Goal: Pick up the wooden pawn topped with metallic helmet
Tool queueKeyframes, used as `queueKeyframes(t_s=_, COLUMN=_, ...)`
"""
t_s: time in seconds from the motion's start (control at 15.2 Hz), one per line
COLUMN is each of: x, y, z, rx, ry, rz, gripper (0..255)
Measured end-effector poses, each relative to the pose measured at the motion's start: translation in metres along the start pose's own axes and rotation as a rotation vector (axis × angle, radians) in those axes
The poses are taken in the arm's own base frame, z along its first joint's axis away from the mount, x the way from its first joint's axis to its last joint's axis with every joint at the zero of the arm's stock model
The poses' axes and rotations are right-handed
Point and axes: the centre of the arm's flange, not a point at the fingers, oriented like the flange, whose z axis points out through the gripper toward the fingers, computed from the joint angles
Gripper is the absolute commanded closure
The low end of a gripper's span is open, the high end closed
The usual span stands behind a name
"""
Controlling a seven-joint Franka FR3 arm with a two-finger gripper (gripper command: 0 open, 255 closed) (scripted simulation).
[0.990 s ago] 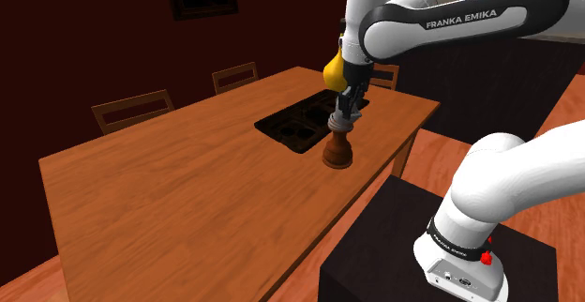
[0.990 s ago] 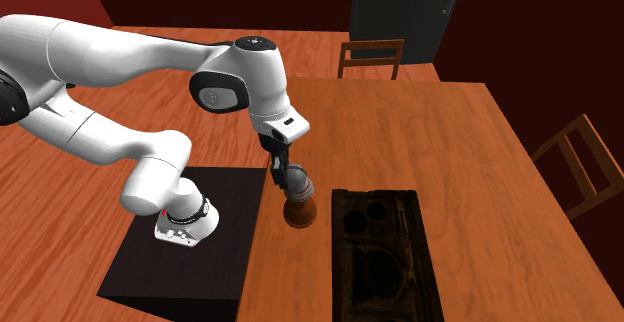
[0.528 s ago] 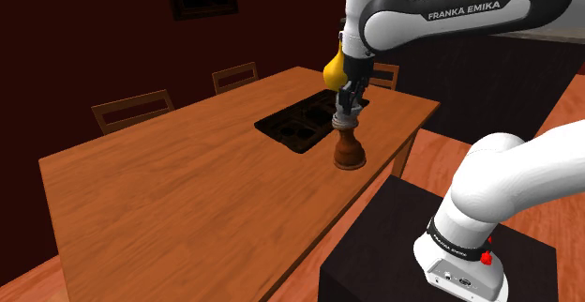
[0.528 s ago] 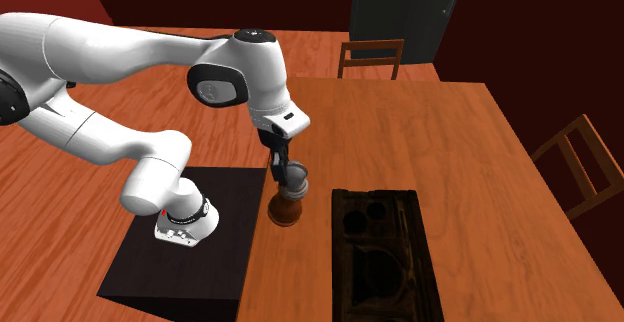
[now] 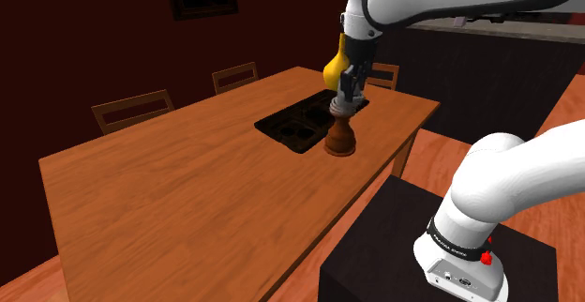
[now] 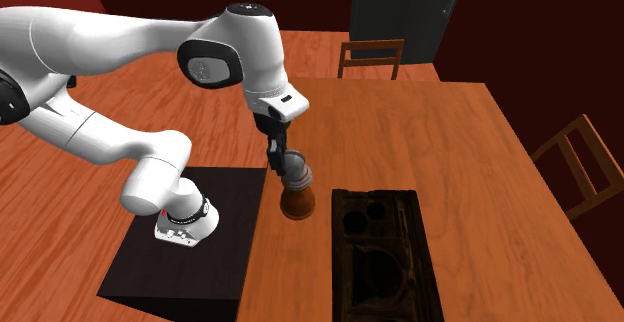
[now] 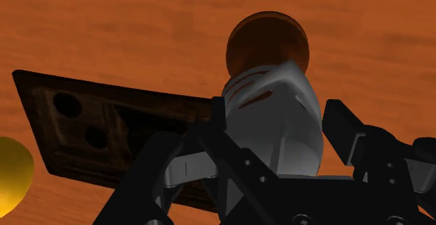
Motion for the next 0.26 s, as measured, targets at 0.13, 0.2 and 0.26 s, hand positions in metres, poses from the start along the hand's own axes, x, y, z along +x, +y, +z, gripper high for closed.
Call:
queueKeyframes(t_s=0.13, x=0.001, y=0.002, z=-0.011, rx=0.000, ry=0.000, rz=0.000, gripper=255)
queueKeyframes(t_s=0.2, x=0.002, y=0.004, z=-0.015, rx=0.000, ry=0.000, rz=0.000, gripper=255)
queueKeyframes(t_s=0.26, x=0.003, y=0.005, z=-0.018, rx=0.000, ry=0.000, rz=0.000, gripper=255)
